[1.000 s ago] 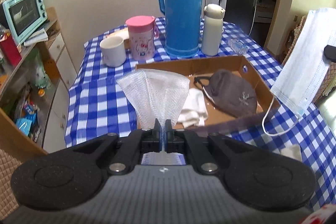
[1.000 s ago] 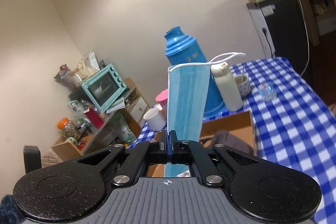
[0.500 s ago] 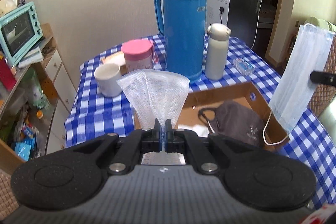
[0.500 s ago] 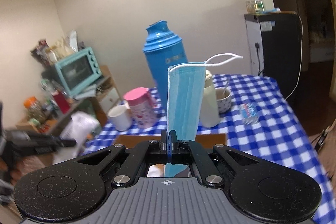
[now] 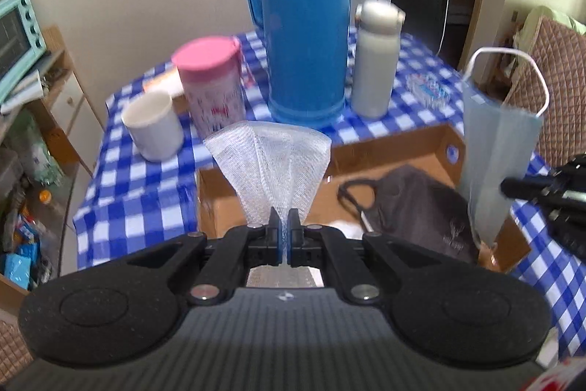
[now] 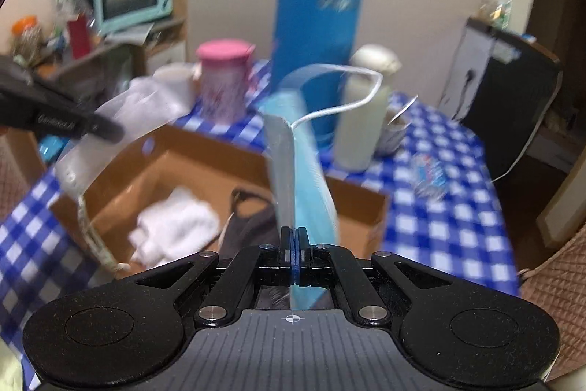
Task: Organize soft objects
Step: 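Carry the bag and blue mask over the tray and open the right tool, then lower the clear plastic bag into the tray and open the left tool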
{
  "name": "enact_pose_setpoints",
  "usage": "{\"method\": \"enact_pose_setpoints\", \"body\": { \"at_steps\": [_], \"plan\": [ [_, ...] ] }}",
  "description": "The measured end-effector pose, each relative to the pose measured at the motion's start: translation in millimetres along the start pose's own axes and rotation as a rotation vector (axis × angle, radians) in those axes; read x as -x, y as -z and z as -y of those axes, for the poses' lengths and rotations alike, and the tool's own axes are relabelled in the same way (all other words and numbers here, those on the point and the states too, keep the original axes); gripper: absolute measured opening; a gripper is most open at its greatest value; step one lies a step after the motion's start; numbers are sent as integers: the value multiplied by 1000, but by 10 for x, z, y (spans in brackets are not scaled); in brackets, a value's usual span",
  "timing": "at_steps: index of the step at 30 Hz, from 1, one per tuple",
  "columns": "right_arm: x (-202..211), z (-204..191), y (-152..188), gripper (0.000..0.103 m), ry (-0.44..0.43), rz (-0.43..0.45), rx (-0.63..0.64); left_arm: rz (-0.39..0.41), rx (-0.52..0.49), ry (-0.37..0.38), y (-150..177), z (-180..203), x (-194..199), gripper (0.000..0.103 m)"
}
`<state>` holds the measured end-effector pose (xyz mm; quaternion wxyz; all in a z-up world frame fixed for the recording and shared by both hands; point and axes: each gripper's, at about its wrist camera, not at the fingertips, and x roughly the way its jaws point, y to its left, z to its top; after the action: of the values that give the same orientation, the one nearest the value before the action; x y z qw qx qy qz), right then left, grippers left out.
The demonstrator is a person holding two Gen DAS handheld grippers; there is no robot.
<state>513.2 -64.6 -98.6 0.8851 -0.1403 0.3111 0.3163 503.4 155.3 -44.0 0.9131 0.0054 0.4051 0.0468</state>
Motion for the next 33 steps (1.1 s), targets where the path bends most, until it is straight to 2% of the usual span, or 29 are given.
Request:
{"method": "enact_pose_setpoints", "body": {
  "at_steps": [7,15,16,17,18,20,23,30,31,33],
  "plan": [
    [-374,-112,93,0,-52,-75,-13,-47,10,3,140,-44,-172,2],
    [-518,-138,33,2,-88,-81,-112,-50,17,1,110,-55,-263,2],
    [-529,-128,25,4,-98,-84,-127,-50,16,2,99,-50,-273,2],
    [-530,-120,11,15,-111,-85,-139,-51,13,2,93,-45,-281,2],
    [-527,-111,7,34,-121,-87,-155,-51,11,3,88,-43,-287,2],
    [-501,-97,12,59,-127,-75,-174,-52,11,5,84,-37,-298,2],
    [-434,-93,34,60,-134,-64,-170,-54,12,9,87,-44,-308,2],
    [-344,48,107,60,-108,-69,-255,-44,14,4,56,-48,-322,3],
    [-327,69,111,60,-105,-67,-264,-40,14,5,49,-43,-321,5],
    [-288,103,116,60,-100,-61,-274,-34,13,6,34,-32,-321,14]
  ]
}}
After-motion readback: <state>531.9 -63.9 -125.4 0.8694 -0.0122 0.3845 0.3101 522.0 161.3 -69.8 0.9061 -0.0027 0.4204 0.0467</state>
